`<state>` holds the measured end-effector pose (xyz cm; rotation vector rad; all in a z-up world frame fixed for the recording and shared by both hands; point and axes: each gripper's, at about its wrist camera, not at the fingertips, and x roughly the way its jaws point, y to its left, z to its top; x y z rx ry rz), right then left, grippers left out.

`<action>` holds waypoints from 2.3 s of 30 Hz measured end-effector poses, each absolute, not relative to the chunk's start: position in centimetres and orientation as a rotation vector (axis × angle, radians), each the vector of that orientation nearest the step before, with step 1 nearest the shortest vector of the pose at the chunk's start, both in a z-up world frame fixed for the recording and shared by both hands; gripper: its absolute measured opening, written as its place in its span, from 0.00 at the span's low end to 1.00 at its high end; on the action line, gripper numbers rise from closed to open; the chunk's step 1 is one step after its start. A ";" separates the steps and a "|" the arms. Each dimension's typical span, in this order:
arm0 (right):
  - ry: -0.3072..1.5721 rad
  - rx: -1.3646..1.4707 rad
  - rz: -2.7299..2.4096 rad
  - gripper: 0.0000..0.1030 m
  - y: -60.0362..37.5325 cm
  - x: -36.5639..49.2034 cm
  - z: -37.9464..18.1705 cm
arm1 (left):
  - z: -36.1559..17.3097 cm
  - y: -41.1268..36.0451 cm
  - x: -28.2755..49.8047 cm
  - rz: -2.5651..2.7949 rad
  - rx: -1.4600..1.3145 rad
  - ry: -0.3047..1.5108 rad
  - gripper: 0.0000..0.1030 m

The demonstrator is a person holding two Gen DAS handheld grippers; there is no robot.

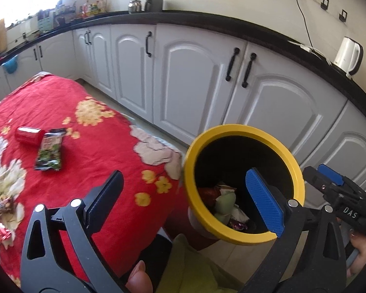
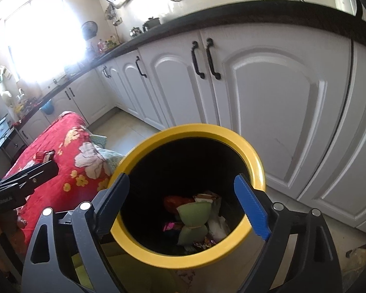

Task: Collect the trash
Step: 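Move both open tools back over the table toward the red can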

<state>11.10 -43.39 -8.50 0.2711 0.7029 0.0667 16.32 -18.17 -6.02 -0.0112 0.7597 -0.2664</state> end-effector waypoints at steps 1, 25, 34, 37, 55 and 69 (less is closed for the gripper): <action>0.697 0.269 0.070 0.83 -43.2 11.0 -8.3 | -5.9 -17.7 16.2 -0.258 -0.015 0.755 0.89; 0.593 0.163 0.238 0.89 -34.2 10.2 -2.8 | -1.6 -7.5 12.5 -0.074 -0.125 0.594 0.89; 0.592 0.117 0.292 0.89 -31.0 10.2 -1.9 | -0.8 -4.6 11.3 -0.024 -0.160 0.568 0.89; 0.590 0.105 0.309 0.89 -30.0 10.1 -1.7 | -0.6 -3.5 11.0 -0.003 -0.173 0.560 0.89; 0.567 0.045 0.431 0.92 -23.8 11.0 0.1 | 0.2 1.8 10.0 0.113 -0.215 0.522 0.89; 0.569 0.013 0.497 0.92 -19.4 12.4 0.1 | -0.4 5.8 9.7 0.204 -0.260 0.532 0.89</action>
